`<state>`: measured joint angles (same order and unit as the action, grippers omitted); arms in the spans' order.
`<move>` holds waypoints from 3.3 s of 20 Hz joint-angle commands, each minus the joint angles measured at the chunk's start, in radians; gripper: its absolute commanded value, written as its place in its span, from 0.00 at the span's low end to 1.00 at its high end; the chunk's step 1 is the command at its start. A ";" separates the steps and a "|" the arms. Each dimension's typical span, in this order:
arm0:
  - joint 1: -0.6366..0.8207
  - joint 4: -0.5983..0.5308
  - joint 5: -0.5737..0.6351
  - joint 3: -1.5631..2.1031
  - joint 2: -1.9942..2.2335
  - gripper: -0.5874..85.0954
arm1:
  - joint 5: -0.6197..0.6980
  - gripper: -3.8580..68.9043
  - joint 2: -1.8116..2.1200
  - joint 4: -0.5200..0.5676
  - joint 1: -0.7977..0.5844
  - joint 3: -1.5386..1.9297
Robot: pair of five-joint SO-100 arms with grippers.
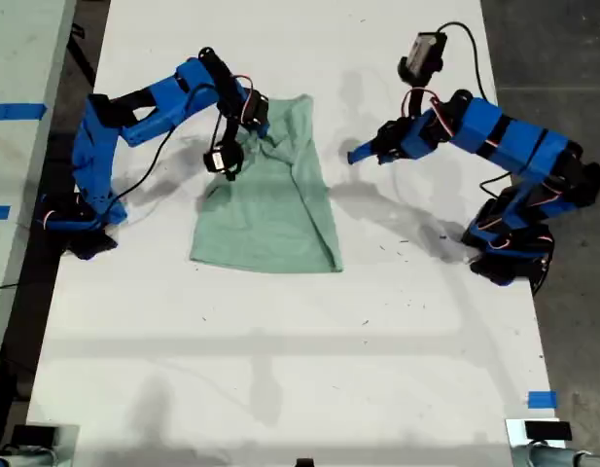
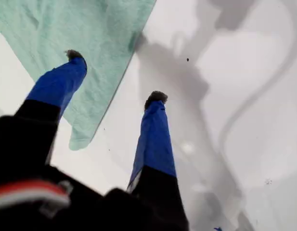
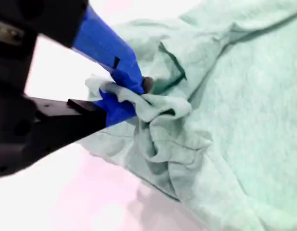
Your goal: Fold tshirt
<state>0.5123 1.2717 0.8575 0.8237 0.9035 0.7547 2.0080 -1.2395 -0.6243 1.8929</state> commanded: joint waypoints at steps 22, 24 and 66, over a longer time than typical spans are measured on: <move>-0.126 0.364 -0.250 0.330 0.557 0.26 | -0.112 0.40 0.107 -0.018 0.156 0.012; -0.202 0.336 -0.327 0.476 0.650 0.27 | -0.138 0.40 0.094 -0.028 0.199 0.000; -0.483 0.293 -0.655 0.877 0.916 0.28 | -0.316 0.02 -0.795 -0.064 0.471 -0.397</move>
<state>0.0430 1.5739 0.2117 1.7073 1.7840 0.4172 1.1965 -1.1888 -0.1595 1.5370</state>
